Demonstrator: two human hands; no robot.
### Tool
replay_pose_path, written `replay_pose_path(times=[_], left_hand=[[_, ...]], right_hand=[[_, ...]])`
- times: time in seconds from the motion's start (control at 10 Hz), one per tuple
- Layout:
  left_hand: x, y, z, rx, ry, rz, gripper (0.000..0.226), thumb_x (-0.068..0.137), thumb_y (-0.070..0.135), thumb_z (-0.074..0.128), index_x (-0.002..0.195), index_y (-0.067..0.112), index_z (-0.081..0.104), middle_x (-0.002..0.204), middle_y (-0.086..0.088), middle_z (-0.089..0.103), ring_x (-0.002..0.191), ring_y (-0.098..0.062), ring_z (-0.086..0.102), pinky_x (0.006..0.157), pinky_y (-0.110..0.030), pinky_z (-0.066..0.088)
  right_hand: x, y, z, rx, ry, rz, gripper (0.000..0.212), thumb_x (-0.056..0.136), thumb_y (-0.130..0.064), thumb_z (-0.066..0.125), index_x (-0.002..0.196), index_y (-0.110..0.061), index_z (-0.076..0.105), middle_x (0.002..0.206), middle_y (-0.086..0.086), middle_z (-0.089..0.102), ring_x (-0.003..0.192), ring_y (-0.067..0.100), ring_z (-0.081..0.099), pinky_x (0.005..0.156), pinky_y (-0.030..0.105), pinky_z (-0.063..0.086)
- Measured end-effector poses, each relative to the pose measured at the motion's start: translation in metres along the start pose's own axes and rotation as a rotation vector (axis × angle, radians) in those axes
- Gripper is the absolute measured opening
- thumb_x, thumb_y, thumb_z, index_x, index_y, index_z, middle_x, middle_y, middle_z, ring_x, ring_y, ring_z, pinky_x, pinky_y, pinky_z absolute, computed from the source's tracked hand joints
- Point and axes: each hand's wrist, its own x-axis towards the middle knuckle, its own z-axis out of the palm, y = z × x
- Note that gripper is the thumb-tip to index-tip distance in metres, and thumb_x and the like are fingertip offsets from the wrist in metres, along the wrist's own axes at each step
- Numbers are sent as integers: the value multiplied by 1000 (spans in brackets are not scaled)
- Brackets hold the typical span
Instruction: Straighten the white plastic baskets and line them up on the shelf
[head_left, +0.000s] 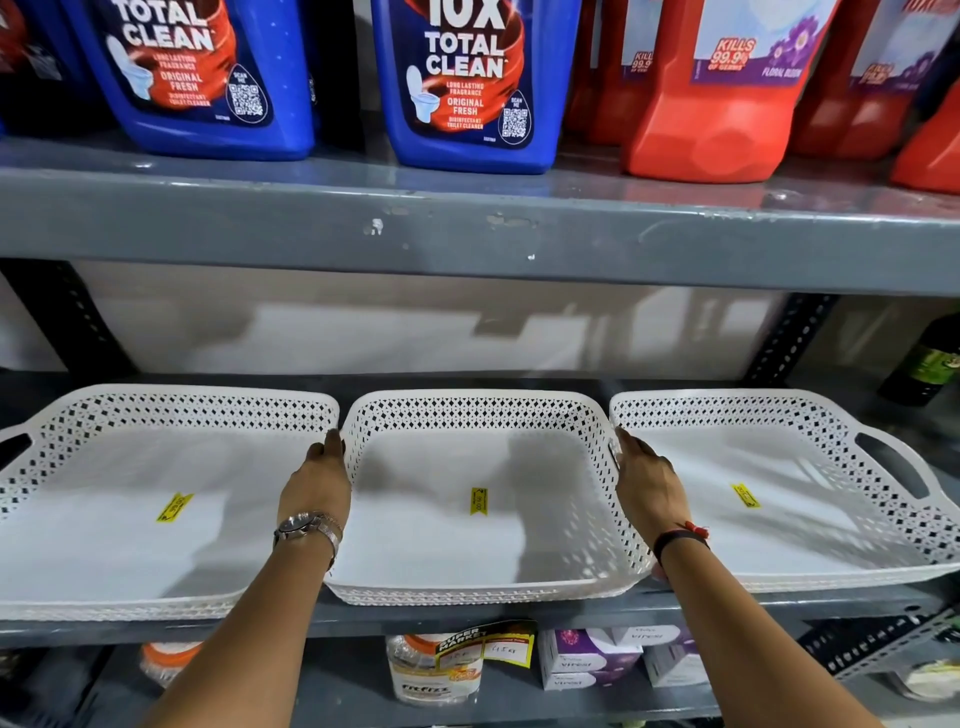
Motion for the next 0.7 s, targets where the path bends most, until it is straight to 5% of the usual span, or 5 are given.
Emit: replay_pose_path(times=[0.4,0.5,0.7], left_hand=[[3,-2,-5,107,-76,51,54,98,26,30,148,10,16,141,-17,39,121,-36,49,92,-45,48],[-2,-4,-6,159,31,136,55,96,26,40,144,2,27,143,-22,41,126,-38,46,99,-45,44],[-29,-3,-14,204,346,338,43,80,18,64,114,-7,63,115,-29,66,104,-44,65,86,-57,51]], right_hand=[[-6,-16,-15,-114,-130,5,50,98,-20,32,144,-8,19,138,18,43,120,36,48,92,42,46],[-13,-21,-17,-225,-108,25,50,98,-27,30,142,-6,23,143,15,38,126,33,42,98,41,42],[-40,-21,-12,-219,93,-98,55,97,-29,30,145,-4,20,154,12,25,142,24,22,117,47,11]])
